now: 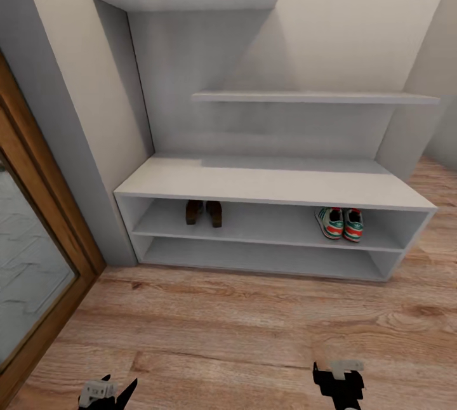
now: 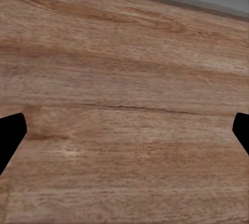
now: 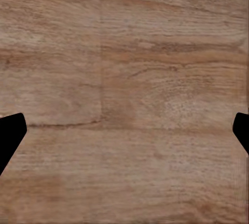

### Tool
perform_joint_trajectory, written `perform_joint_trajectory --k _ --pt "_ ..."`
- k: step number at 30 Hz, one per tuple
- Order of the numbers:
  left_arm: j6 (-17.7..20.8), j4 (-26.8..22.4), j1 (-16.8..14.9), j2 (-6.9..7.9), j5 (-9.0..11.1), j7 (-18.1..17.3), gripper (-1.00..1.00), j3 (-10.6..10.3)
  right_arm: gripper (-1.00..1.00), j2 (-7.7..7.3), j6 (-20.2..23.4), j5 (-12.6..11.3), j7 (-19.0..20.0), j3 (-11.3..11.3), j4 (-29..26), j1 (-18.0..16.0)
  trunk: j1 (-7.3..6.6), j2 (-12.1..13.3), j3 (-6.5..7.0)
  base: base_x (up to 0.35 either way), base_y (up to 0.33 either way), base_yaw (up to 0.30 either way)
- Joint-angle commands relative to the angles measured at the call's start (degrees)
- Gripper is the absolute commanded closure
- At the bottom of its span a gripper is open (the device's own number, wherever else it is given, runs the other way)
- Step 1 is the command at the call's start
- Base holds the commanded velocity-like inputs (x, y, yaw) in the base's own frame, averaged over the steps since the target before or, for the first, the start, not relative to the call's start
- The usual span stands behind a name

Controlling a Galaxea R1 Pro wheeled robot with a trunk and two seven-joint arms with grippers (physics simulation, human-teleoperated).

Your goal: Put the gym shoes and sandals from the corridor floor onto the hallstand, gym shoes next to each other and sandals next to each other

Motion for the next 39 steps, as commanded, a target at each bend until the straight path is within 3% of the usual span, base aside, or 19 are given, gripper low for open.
perform_joint_trajectory --k 1,6,24,39 --pt "0.13 0.12 -0.03 0.02 0.39 -0.53 -1.0 0.22 -1.0 -0.26 -0.2 0.57 -0.16 -0.41 0.09 0.32 -0.01 -0.02 -0.05 0.0 0.0 0.0" --pt "0.13 0.18 -0.02 0.17 0.39 -0.45 -1.0 0.24 -1.0 -1.09 -1.25 0.5 -0.19 -0.43 0.17 1.44 -0.01 -0.02 -0.05 0.0 0.0 0.0" --pt "0.13 0.38 0.02 0.2 0.43 -0.41 -1.0 0.26 -1.0 -1.26 -2.57 0.42 -0.28 -0.48 0.18 2.61 -0.01 -0.02 -0.05 0.0 0.0 0.0" --pt "0.13 0.65 0.02 0.2 0.39 -0.38 -1.0 0.27 -1.0 -1.22 -2.6 0.42 -0.28 -0.48 0.18 3.16 -3.31 6.0 2.65 0.0 0.0 0.0"
